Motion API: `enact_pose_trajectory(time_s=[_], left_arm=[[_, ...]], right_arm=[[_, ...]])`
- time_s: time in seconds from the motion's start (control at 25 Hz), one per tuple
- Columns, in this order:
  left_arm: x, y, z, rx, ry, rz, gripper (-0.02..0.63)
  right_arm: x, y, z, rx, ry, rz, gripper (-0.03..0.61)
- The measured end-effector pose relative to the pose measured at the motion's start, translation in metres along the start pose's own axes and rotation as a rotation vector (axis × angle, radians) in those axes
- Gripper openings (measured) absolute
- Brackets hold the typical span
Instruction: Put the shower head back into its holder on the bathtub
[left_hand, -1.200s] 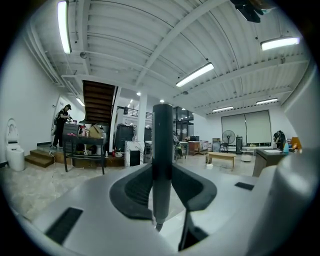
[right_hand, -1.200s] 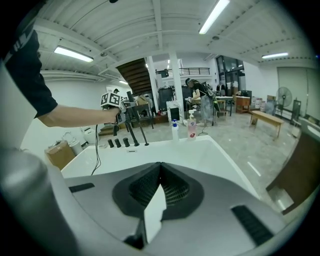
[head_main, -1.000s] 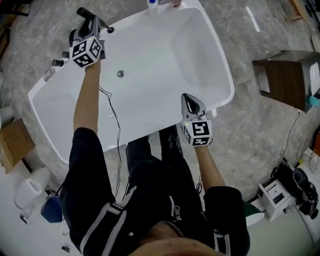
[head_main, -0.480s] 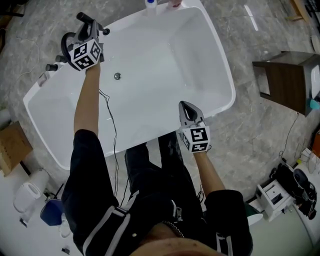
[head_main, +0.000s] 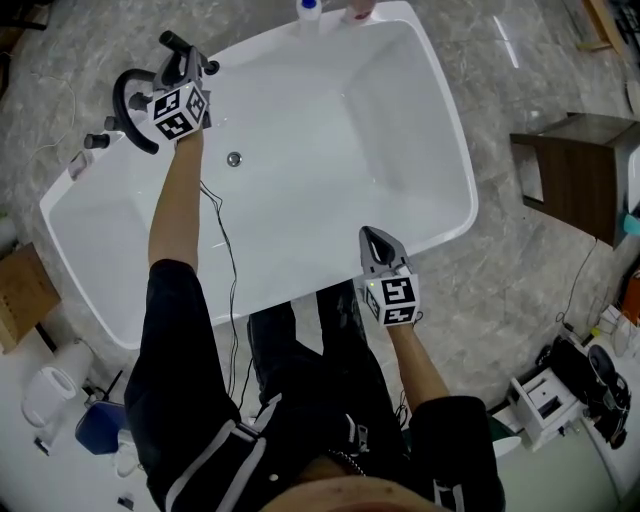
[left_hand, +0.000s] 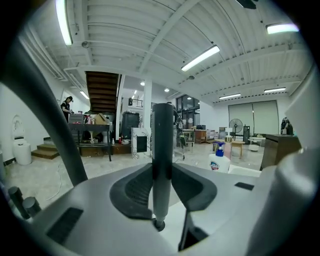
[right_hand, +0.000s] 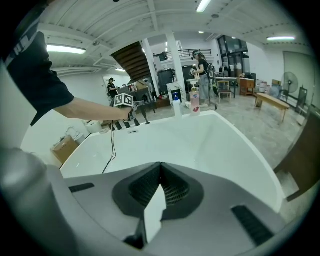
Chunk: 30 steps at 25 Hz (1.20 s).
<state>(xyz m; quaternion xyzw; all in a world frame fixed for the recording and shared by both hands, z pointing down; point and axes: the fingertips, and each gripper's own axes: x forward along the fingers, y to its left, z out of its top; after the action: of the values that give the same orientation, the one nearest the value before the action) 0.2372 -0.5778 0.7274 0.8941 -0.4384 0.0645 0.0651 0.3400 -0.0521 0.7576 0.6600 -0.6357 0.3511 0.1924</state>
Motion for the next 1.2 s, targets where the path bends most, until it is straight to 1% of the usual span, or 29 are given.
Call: enact_pose_trajectory(time_s=[0.24,0.48,0.76,0.96,1.12,1.16,1.2], left_arm=[[0.018,0.005,-0.026,0.012,0.025,0.012,0.13],[0.03,0.008,-0.048,0.005,0.044,0.026,0.13],[0.033,0.016,-0.066,-0.041,0.07,0.059,0.13],[0.032,0.016,-0.079,-0.033,0.124,0.039,0.13],[0.028,0.009,-0.081,-0.029,0.164,0.01,0.131],[0.025,0.008,-0.081,-0.031,0.172,0.011,0.134],[0.022,0.007,-0.08,-0.034,0.176,0.02,0.154]], right_arm=[[0.003,-0.001,-0.015,0.009,0.03,0.002,0.009],[0.007,0.0,-0.027,0.027,0.053,0.003,0.009],[0.006,0.0,-0.035,0.041,0.065,0.006,0.009],[0.006,0.003,-0.037,0.052,0.063,0.005,0.009],[0.003,0.011,-0.035,0.051,0.058,0.015,0.009],[0.003,0.013,-0.034,0.052,0.055,0.019,0.009],[0.003,0.016,-0.032,0.053,0.05,0.023,0.009]])
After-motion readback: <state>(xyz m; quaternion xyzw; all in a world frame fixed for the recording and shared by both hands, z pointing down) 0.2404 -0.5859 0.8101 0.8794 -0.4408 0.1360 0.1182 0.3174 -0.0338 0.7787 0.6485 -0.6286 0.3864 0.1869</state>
